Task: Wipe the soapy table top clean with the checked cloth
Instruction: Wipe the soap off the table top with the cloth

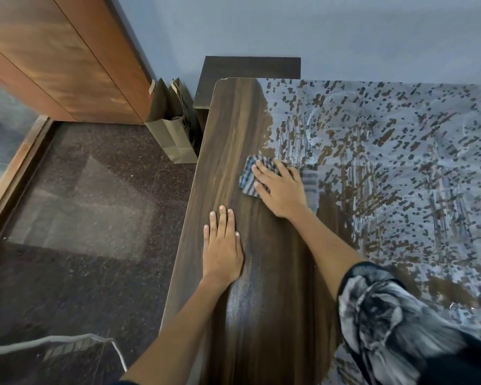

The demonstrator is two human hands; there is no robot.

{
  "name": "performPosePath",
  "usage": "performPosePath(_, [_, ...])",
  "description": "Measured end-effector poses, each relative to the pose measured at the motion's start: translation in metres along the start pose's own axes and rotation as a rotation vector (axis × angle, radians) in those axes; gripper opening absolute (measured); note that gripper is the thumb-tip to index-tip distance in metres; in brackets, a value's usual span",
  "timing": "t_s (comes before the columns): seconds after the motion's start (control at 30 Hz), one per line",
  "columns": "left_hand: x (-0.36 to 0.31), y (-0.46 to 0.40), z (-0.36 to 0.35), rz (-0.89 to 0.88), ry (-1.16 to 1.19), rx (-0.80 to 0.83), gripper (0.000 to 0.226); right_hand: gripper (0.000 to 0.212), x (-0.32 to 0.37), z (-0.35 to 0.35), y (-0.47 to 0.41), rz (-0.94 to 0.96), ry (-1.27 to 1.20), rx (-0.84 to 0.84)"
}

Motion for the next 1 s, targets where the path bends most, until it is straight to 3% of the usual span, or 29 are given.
performPosePath(0.17, [0.0, 0.0, 0.0, -0.018, -0.025, 0.003, 0.053, 0.049, 0.033, -0.028, 0.041, 0.265, 0.005, 0.018])
performPosePath(0.3, [0.001, -0.005, 0.004, -0.042, -0.045, 0.005, 0.054, 0.05, 0.005, -0.037, 0.077, 0.296, 0.048, 0.04])
performPosePath(0.4, [0.0, -0.016, 0.012, -0.069, -0.064, 0.008, 0.053, 0.048, -0.024, -0.023, 0.06, 0.204, 0.087, 0.016])
performPosePath(0.5, [-0.002, -0.029, 0.018, -0.095, -0.085, 0.014, 0.053, 0.049, -0.046, 0.001, 0.015, -0.003, 0.006, -0.056])
performPosePath(0.63, [-0.007, -0.045, 0.022, -0.091, -0.085, 0.003, 0.052, 0.05, -0.03, 0.02, -0.037, -0.144, -0.052, -0.067])
performPosePath(0.87, [-0.015, -0.065, 0.023, -0.057, -0.085, -0.021, 0.052, 0.048, 0.002, -0.001, -0.003, 0.193, 0.057, -0.008])
performPosePath(1.0, [-0.023, -0.073, 0.025, -0.036, -0.074, -0.026, 0.053, 0.052, -0.032, -0.009, 0.029, 0.19, 0.099, 0.011])
Point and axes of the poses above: each hand's wrist, its own y-axis away from the middle knuckle, its own z-axis out of the back of the hand, x = y × z, the point moved 3 cm from there along -y, towards the middle knuckle, and after that the axes turned 13 degrees about x, right-handed, at the moved point
